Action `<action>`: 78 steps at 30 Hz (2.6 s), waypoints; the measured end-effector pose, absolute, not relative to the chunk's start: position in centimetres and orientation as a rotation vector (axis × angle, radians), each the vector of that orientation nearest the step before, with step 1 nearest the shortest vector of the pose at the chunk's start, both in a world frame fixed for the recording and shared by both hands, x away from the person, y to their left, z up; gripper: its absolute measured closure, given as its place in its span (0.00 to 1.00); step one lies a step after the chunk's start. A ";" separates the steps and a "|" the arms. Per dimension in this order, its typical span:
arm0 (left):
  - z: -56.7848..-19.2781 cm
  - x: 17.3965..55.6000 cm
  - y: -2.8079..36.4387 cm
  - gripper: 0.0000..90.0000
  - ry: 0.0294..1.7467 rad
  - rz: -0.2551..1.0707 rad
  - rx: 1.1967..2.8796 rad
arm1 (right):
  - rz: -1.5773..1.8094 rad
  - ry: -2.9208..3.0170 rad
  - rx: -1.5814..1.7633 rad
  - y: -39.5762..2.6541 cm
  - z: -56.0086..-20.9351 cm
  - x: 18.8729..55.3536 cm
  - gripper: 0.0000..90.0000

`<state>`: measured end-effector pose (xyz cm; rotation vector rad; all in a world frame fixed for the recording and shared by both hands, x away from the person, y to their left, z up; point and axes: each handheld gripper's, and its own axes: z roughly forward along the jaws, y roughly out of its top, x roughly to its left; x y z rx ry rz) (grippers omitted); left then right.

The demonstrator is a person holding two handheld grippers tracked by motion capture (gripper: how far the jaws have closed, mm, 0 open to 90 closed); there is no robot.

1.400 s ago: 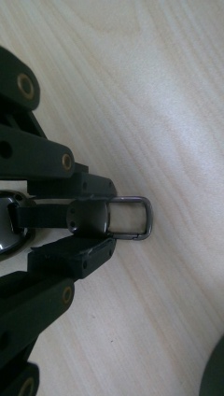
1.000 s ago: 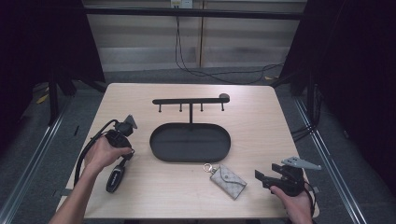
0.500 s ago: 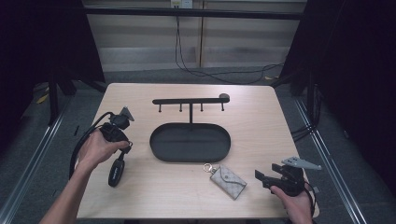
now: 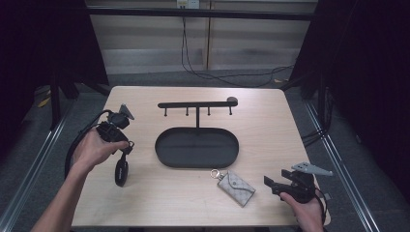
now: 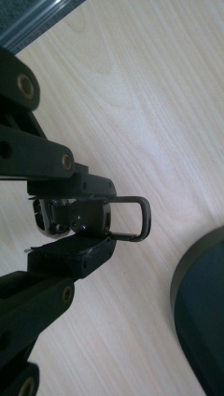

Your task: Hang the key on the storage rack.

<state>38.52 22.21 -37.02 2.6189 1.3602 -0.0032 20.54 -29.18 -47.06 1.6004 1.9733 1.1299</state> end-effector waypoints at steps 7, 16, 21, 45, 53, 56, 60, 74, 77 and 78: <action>-35.8 38.3 21.8 0.79 1.343 0.037 2.631 | 1.131 1.971 1.600 -29.2 -47.1 20.5 0.22; -34.2 38.1 21.7 0.79 1.325 0.030 2.642 | 1.134 1.973 1.602 -29.2 -47.1 20.5 0.22; -33.5 37.9 21.3 0.79 1.312 0.046 2.654 | 1.134 1.973 1.603 -29.2 -47.1 20.5 0.22; -29.8 38.0 18.5 0.79 1.244 0.054 2.682 | 1.138 1.978 1.602 -29.2 -47.1 20.5 0.22; -29.1 38.4 17.8 0.79 1.233 0.038 2.692 | 1.136 1.978 1.606 -29.2 -47.1 20.6 0.22; -28.9 38.6 17.4 0.79 1.205 0.021 2.714 | 1.135 1.978 1.607 -29.2 -47.1 20.6 0.22; -28.7 38.8 17.1 0.79 1.197 0.024 2.724 | 1.135 1.978 1.607 -29.2 -47.1 20.6 0.22; -27.5 39.4 15.3 0.79 1.208 -0.012 2.718 | 1.137 1.980 1.606 -29.2 -47.1 20.5 0.22; -27.3 39.6 14.9 0.79 1.210 -0.014 2.719 | 1.138 1.980 1.605 -29.2 -47.1 20.6 0.22; -27.3 39.7 14.8 0.79 1.215 -0.022 2.714 | 1.138 1.980 1.605 -29.2 -47.1 20.6 0.22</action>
